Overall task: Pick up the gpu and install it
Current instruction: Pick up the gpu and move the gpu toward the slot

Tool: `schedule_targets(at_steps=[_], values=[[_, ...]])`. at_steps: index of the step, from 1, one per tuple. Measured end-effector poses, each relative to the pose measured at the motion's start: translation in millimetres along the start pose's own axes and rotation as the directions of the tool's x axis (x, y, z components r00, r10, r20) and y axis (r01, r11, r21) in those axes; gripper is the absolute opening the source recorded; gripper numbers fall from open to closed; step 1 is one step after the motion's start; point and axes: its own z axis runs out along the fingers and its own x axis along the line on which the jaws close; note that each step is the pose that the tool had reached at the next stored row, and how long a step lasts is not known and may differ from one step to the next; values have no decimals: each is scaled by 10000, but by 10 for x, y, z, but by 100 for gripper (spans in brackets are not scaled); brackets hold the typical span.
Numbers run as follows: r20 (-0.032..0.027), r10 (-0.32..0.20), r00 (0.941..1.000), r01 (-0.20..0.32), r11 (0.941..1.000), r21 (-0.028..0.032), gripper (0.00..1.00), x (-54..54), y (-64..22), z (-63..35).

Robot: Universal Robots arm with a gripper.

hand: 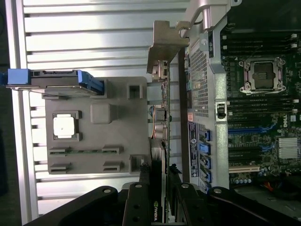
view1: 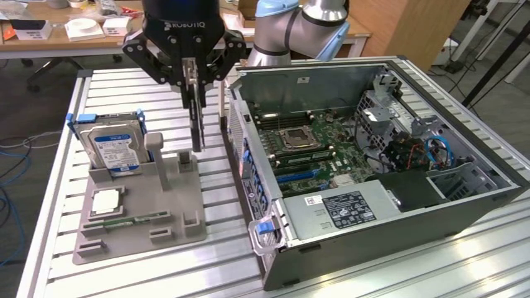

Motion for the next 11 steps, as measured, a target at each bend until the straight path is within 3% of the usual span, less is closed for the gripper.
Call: schedule_targets(at_steps=[11], values=[[0, -1, 10000, 1, 10000, 1, 26, -11, 1, -9]])
